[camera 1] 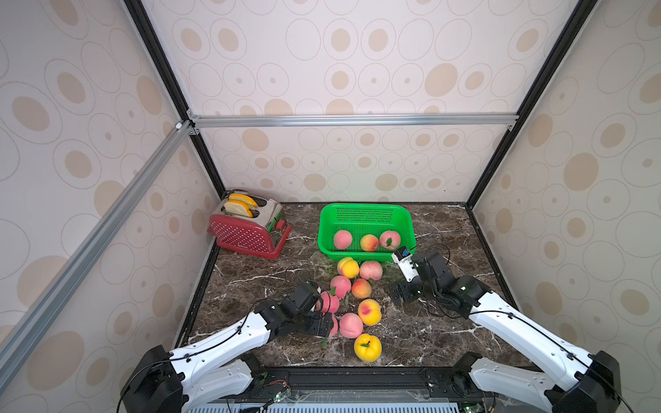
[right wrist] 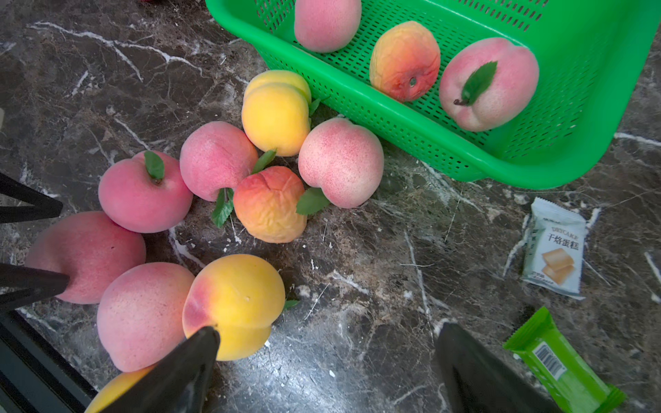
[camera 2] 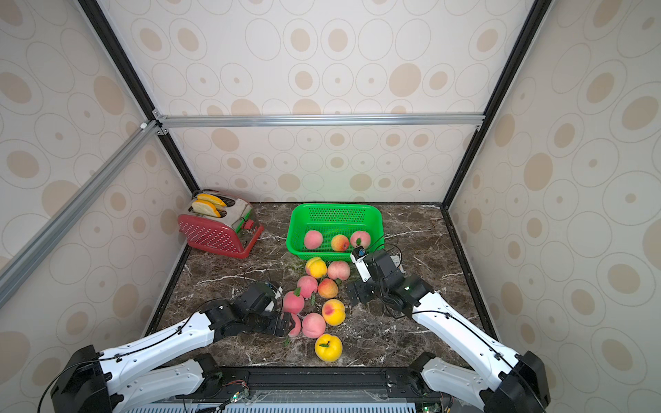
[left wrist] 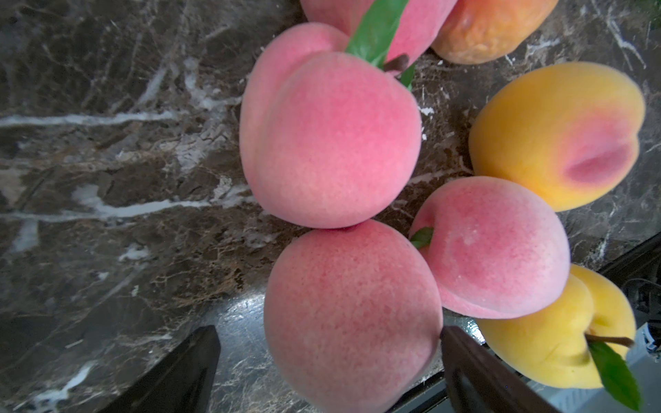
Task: Put the peaches into the basket
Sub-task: Pick up the peach from the center of the board.
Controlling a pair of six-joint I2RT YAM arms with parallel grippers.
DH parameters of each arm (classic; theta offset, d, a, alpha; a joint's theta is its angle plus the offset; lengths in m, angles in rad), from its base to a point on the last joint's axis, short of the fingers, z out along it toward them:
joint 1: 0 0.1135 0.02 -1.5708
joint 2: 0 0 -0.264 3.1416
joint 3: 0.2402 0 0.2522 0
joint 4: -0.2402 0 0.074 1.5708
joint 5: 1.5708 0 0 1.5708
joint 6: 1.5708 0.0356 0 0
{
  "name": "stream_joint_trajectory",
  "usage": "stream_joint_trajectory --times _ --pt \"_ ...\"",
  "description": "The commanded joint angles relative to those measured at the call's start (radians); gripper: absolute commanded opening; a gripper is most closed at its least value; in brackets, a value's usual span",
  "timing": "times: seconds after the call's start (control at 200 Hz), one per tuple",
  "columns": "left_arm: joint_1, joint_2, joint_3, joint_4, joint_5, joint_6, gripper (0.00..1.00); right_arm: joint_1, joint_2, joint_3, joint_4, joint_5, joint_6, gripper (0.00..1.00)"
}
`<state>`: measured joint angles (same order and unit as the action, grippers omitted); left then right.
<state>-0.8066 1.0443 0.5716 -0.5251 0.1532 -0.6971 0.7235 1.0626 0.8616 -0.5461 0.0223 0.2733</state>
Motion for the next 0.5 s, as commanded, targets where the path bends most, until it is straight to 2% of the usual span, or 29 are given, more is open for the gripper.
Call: stream_joint_trajectory --times 0.0,0.496 --pt "-0.011 0.01 -0.005 0.03 0.004 -0.019 0.99 0.005 -0.007 0.006 -0.006 0.025 0.0 1.0" --pt "-0.015 0.048 -0.027 0.077 0.011 -0.025 0.98 0.004 -0.033 -0.029 0.001 0.058 0.004 1.0"
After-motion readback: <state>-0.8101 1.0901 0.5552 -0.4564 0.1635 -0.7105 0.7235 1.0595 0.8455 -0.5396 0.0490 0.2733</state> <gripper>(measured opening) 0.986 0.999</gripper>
